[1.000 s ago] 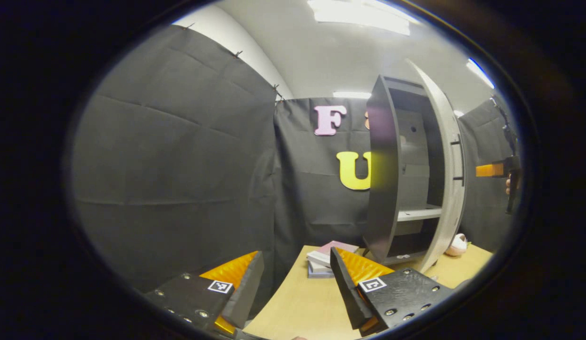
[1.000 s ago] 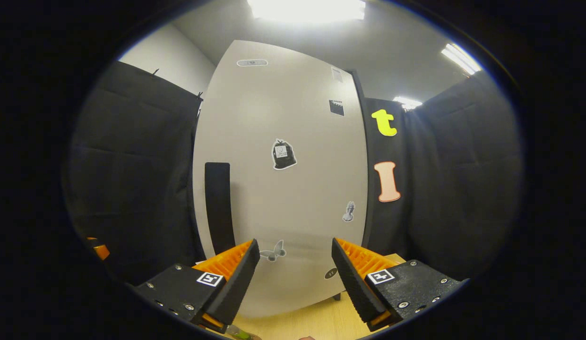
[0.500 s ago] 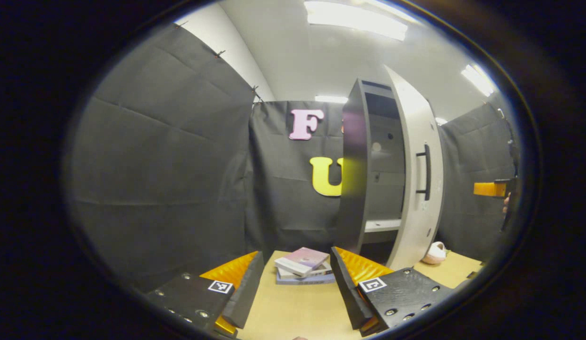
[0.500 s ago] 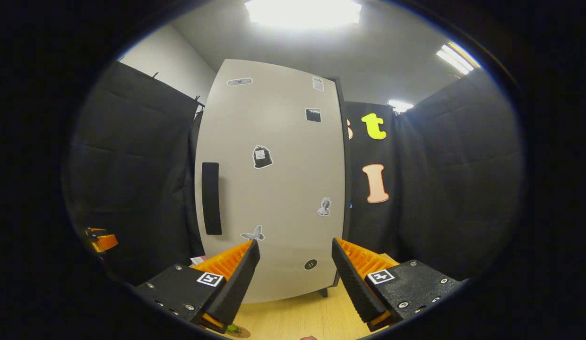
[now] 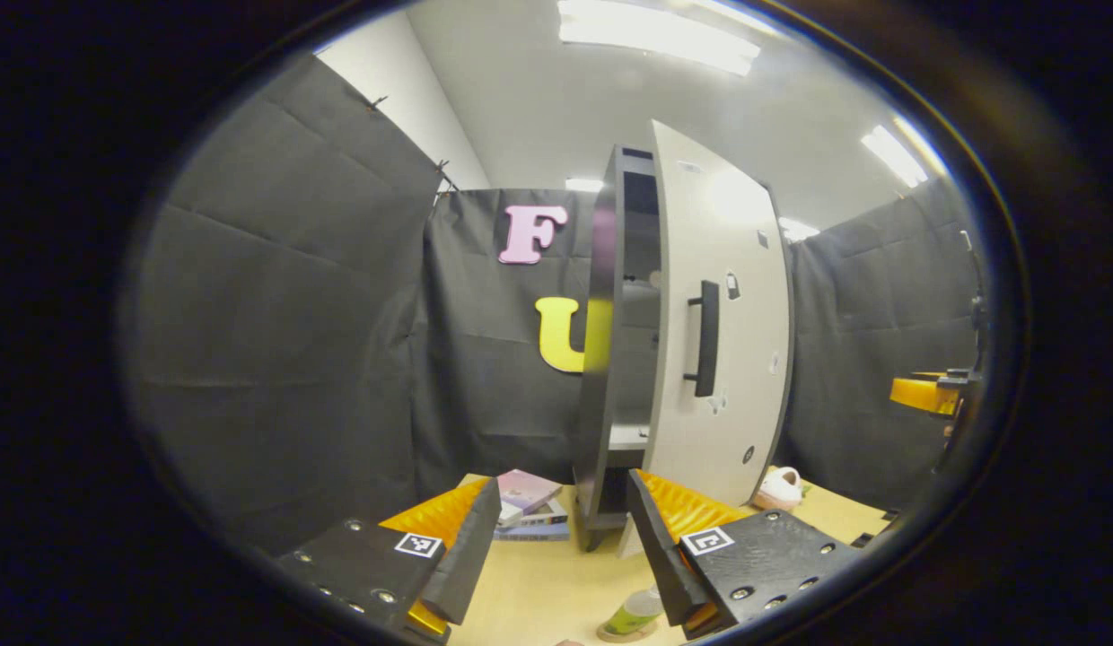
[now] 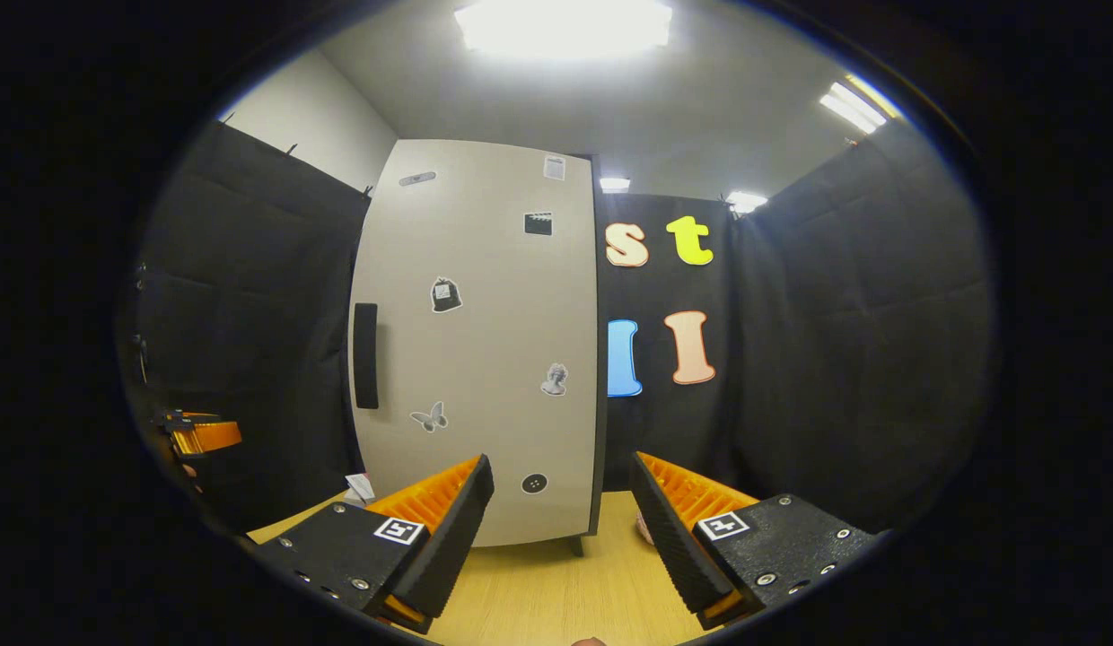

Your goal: Open the cabinet door with the right hand, grasp the bottle in the cabinet with the left hand and place it on the coaster, then close the cabinet door with the right hand.

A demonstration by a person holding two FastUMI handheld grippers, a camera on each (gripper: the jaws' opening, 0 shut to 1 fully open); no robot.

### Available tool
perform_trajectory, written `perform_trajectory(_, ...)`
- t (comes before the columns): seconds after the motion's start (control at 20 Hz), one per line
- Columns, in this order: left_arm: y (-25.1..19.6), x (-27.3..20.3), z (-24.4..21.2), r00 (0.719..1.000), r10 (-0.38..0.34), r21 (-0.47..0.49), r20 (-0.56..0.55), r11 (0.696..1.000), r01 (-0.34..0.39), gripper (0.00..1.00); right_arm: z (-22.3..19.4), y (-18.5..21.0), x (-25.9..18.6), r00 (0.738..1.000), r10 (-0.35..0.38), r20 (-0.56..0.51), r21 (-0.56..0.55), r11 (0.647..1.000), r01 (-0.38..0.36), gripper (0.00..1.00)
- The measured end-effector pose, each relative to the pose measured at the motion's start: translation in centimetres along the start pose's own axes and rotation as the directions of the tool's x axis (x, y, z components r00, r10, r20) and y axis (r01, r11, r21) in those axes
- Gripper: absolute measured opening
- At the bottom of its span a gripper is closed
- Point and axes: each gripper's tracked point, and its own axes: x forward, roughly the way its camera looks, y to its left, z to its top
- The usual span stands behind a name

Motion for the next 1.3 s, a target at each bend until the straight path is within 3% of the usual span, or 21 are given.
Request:
perform_trajectory(0.05,-0.8,-0.1,0.1,1.0,0.0,0.01,0.0,1.0,0.0,0.81,-0.2,-0.7,-0.2,1.0,0.001,-0.001,0.002,1.0,-0.001,0.95)
perform_trajectory(0.1,-1.7,-0.1,0.1,1.0,-0.001,0.019,0.001,1.0,0.001,0.85,-0.6,-1.4,-0.3,1.0,0.002,-0.003,0.005,1.0,-0.002,0.95)
perform_trajectory(0.3,-4.7,-0.1,0.1,1.0,-0.004,0.033,-0.002,0.999,0.004,0.85,-2.0,-3.7,-0.5,1.0,0.001,-0.026,0.004,1.0,-0.001,0.94)
perform_trajectory(0.35,-4.8,-0.4,0.1,1.0,0.0,0.034,0.001,0.999,0.0,0.81,-2.1,-4.1,-0.5,1.0,0.002,-0.025,0.004,1.0,-0.002,0.94)
perform_trajectory(0.4,-5.2,-0.4,0.1,1.0,0.007,0.037,0.003,0.999,-0.007,0.85,-2.1,-4.6,-0.5,1.0,0.002,-0.022,0.004,1.0,-0.002,0.94)
perform_trajectory(0.65,-5.6,-0.4,0.1,0.999,0.037,0.055,0.005,0.998,-0.037,0.85,-2.2,-6.3,-0.5,1.0,-0.011,-0.009,-0.009,1.0,0.011,0.94)
perform_trajectory(0.85,-5.2,-0.9,0.1,0.998,0.055,0.07,0.007,0.996,-0.055,0.85,-2.4,-6.4,-0.5,1.0,-0.012,-0.014,0.0,1.0,0.012,0.95)
perform_trajectory(0.9,-5.1,-0.8,-0.1,0.999,0.054,0.066,0.006,0.996,-0.054,0.81,-2.4,-6.3,-0.5,1.0,-0.012,-0.014,-0.003,1.0,0.012,0.94)
perform_trajectory(1.1,-4.4,-1.2,-0.1,0.998,0.06,0.063,0.004,0.996,-0.06,0.81,-2.2,-5.8,-0.6,1.0,-0.014,-0.009,-0.01,1.0,0.014,0.94)
perform_trajectory(1.15,-4.2,-1.2,0.0,0.998,0.061,0.063,0.004,0.996,-0.061,0.85,-2.1,-5.6,-0.7,1.0,-0.014,-0.01,-0.012,1.0,0.014,0.94)
perform_trajectory(1.25,-3.8,-1.3,0.1,0.998,0.063,0.065,0.005,0.996,-0.063,0.81,-2.0,-5.3,-0.8,1.0,-0.014,-0.009,-0.015,1.0,0.014,0.94)
perform_trajectory(1.3,-3.7,-1.5,0.2,0.998,0.063,0.066,0.007,0.996,-0.063,0.85,-2.0,-5.1,-0.8,1.0,-0.012,-0.01,-0.017,1.0,0.012,0.94)
